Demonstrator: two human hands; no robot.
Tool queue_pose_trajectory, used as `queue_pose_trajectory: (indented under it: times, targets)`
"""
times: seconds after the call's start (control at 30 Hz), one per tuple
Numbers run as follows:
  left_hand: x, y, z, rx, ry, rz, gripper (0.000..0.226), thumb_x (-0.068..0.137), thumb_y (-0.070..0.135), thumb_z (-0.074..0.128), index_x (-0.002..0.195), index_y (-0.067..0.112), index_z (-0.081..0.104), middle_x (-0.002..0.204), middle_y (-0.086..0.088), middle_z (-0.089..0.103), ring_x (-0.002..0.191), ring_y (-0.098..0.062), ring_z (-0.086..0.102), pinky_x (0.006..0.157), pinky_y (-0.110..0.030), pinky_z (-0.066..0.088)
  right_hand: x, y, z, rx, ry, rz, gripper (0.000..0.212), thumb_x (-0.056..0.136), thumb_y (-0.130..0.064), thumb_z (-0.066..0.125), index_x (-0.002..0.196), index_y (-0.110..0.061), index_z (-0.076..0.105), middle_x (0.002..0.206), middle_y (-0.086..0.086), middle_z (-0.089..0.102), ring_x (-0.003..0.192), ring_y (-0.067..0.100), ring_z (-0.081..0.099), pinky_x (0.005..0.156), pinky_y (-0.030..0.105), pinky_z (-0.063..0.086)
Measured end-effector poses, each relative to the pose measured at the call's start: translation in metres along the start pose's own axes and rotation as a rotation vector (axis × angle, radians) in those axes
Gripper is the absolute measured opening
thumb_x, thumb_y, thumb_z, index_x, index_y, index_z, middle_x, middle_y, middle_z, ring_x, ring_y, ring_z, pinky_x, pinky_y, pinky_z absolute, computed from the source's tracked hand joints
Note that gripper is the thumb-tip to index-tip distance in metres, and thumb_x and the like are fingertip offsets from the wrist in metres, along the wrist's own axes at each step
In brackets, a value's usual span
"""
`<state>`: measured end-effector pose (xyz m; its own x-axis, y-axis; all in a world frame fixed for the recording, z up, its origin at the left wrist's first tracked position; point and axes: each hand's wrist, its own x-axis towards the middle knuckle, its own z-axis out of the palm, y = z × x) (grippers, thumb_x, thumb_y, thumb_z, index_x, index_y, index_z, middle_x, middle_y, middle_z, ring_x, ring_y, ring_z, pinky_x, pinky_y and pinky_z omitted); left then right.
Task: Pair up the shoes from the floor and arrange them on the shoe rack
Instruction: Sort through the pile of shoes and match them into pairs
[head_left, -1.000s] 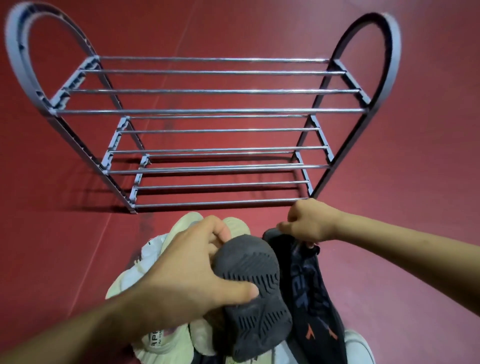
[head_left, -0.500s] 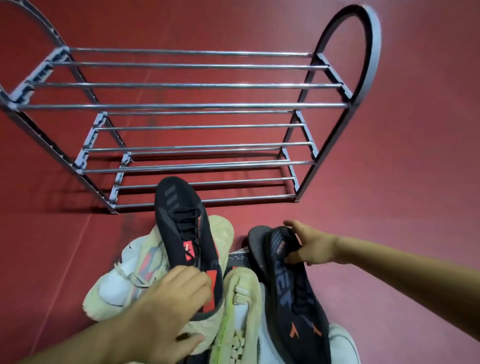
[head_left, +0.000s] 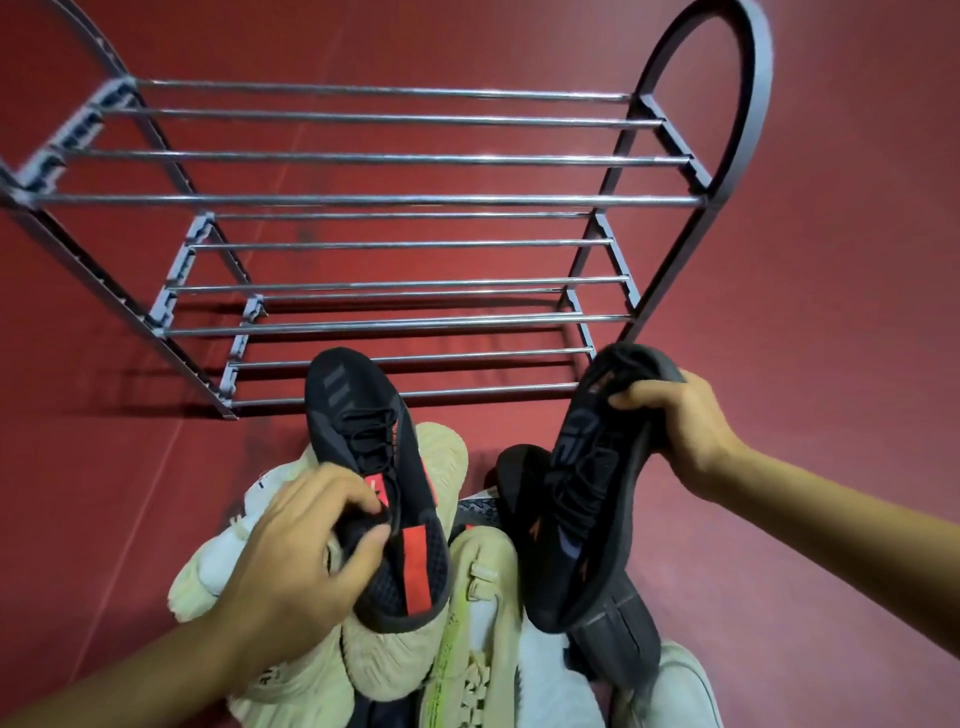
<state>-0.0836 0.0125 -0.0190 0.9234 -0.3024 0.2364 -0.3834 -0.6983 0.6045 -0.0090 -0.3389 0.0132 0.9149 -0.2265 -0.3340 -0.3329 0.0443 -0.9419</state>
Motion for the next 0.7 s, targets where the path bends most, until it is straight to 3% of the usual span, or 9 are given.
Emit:
queue_pose_trajectory:
  times: [0.1,0.17,0.2,0.3,0.4,0.47,0.57,0.63,0.7]
  targets:
    - [0.01,-0.002,-0.001,-0.037,0.121,-0.379,0.049,0.078,0.037,0.08,0.114,0.024,0.049,0.111,0.009,0.042,0.098,-0.013,0.052,0.09,-0.031,0.045,0.0,0.011,-0.019,0.202,0.137,0.049,0.051,0.055,-0.008,0.067,0.105,0.0,0.071,0.085,0.018,0.07,0.067,0.033,0.066,0.065,0.039,0.053]
    - [0.022,-0.003,-0.003,-0.114,0.047,-0.652,0.075,0.072,0.043,0.085,0.129,0.02,0.042,0.122,0.004,0.044,0.102,-0.013,0.054,0.096,-0.033,0.048,0.0,0.024,-0.03,0.168,0.143,0.176,0.044,0.066,-0.013,0.073,0.108,-0.001,0.069,0.086,0.016,0.069,0.064,0.028,0.063,0.062,0.034,0.052]
    - [0.026,-0.002,-0.003,-0.207,-0.018,-0.738,0.074,0.072,0.045,0.084,0.129,0.021,0.043,0.121,0.006,0.052,0.1,-0.011,0.059,0.093,-0.032,0.051,0.001,0.033,-0.034,0.087,0.116,0.278,0.035,0.074,-0.017,0.075,0.106,-0.004,0.069,0.083,0.014,0.067,0.06,0.025,0.06,0.056,0.03,0.049]
    - [0.029,-0.003,0.001,-0.244,-0.18,-0.74,0.046,0.08,0.051,0.075,0.118,0.033,0.056,0.107,0.018,0.071,0.099,-0.007,0.068,0.085,-0.033,0.055,0.001,0.064,-0.047,-0.228,-0.004,0.597,0.021,0.088,-0.029,0.072,0.095,-0.011,0.063,0.068,0.008,0.057,0.049,0.019,0.057,0.043,0.02,0.033]
    - [0.033,-0.007,0.003,-0.212,-0.168,-0.774,0.044,0.08,0.049,0.075,0.117,0.032,0.058,0.103,0.015,0.072,0.096,-0.011,0.068,0.086,-0.04,0.055,0.007,0.081,-0.058,-0.672,-0.127,0.631,0.031,0.075,-0.036,0.076,0.084,-0.008,0.064,0.062,0.008,0.055,0.041,0.016,0.047,0.043,0.017,0.025]
    - [0.037,-0.004,0.004,-0.232,-0.105,-0.801,0.044,0.081,0.039,0.078,0.116,0.024,0.057,0.096,0.014,0.071,0.09,-0.01,0.068,0.081,-0.037,0.055,0.01,0.082,-0.058,-0.855,-0.13,0.549,0.038,0.075,-0.039,0.078,0.09,-0.007,0.065,0.063,0.008,0.06,0.039,0.016,0.048,0.04,0.019,0.03]
    - [0.038,0.005,0.002,-0.223,-0.013,-0.79,0.041,0.083,0.025,0.077,0.117,0.023,0.054,0.088,0.019,0.066,0.079,0.002,0.061,0.064,-0.017,0.044,0.019,0.066,-0.052,-1.114,-0.137,0.427,0.043,0.079,-0.053,0.076,0.098,-0.016,0.065,0.071,0.005,0.072,0.044,0.018,0.058,0.036,0.023,0.041]
    - [0.04,0.009,-0.002,-0.191,0.021,-0.759,0.041,0.082,0.026,0.077,0.116,0.027,0.055,0.086,0.017,0.068,0.079,0.0,0.062,0.065,-0.022,0.043,0.026,0.055,-0.049,-1.309,-0.205,0.418,0.055,0.079,-0.064,0.069,0.109,-0.017,0.065,0.089,0.006,0.077,0.057,0.019,0.067,0.045,0.025,0.053]
    - [0.045,0.014,-0.008,-0.15,0.027,-0.729,0.04,0.081,0.028,0.078,0.115,0.029,0.056,0.083,0.015,0.07,0.079,-0.001,0.064,0.067,-0.026,0.042,0.031,0.045,-0.046,-1.458,-0.254,0.431,0.062,0.081,-0.066,0.064,0.118,-0.016,0.061,0.103,0.006,0.076,0.08,0.021,0.075,0.065,0.03,0.06]
